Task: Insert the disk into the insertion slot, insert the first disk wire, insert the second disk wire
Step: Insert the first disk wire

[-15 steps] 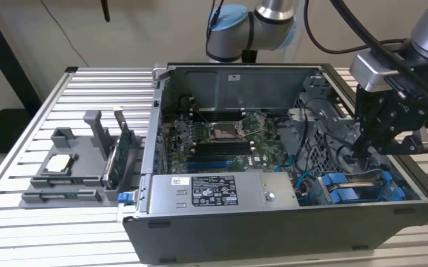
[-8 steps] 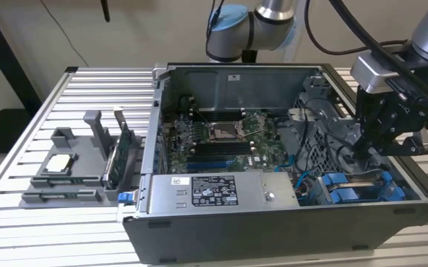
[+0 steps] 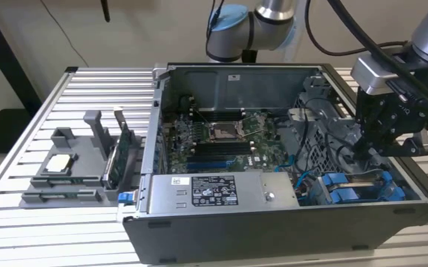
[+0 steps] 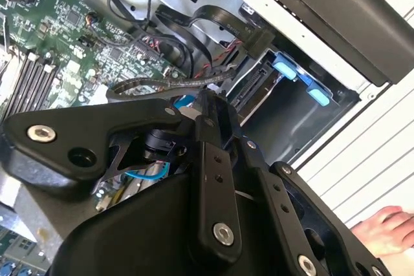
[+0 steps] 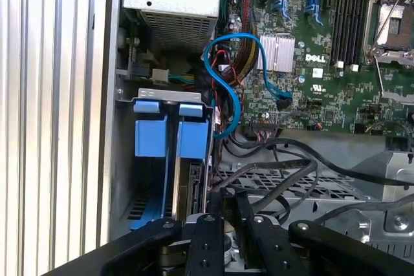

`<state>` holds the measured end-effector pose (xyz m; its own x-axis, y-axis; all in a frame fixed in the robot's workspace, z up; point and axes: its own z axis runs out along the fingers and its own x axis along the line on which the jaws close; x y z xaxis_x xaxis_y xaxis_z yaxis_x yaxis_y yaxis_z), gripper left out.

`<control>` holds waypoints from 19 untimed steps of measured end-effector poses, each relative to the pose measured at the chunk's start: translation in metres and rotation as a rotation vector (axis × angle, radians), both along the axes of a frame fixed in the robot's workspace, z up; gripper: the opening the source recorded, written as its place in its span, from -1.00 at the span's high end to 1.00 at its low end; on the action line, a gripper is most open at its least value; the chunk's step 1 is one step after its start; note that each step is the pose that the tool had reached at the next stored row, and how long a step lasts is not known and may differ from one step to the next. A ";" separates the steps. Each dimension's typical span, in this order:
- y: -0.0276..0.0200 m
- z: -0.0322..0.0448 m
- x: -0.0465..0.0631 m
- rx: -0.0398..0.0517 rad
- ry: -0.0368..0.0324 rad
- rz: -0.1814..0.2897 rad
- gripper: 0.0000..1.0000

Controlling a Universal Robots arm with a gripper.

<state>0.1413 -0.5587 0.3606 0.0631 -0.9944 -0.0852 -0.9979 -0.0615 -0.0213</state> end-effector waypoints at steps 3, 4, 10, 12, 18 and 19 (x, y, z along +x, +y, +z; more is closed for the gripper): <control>-0.0002 -0.0006 0.000 0.0001 0.0000 0.000 0.62; -0.0003 -0.0008 0.001 0.0000 0.0000 0.000 0.62; -0.0007 -0.0024 0.003 0.0001 0.0000 0.000 0.62; -0.0007 -0.0027 0.004 0.0001 0.0000 0.000 0.62; -0.0009 -0.0039 0.007 -0.0001 0.0000 0.000 0.62; -0.0009 -0.0042 0.008 -0.0001 0.0000 0.000 0.62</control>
